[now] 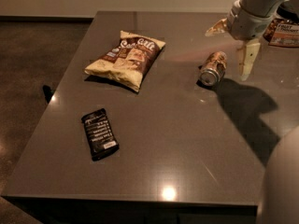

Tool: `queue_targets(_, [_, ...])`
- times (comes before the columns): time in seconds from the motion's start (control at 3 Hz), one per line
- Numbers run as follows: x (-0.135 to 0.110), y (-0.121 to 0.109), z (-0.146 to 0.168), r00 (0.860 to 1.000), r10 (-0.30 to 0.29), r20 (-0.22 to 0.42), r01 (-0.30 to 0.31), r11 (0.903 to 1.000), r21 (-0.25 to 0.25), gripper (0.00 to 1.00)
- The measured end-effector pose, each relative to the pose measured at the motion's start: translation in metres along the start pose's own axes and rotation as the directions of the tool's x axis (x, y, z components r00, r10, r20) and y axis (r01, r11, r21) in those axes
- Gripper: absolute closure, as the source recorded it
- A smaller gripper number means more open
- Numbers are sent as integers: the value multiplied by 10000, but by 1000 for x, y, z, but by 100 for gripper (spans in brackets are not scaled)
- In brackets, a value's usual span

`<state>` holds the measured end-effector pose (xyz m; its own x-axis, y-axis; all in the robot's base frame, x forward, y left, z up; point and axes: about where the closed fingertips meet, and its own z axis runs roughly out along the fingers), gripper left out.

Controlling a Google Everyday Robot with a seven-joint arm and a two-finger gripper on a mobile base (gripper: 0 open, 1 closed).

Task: Place orange can upright

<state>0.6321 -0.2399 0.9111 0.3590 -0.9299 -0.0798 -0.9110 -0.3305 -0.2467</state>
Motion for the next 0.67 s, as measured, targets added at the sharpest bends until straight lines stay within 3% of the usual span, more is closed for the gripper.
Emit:
queue_targets(0.33, [7, -12, 18, 9876, -1569, 74, 1570, 9872, -271, 0])
queue_targets(0.67, [12, -19, 27, 9714, -2373, 28, 2373, 9707, -380, 0])
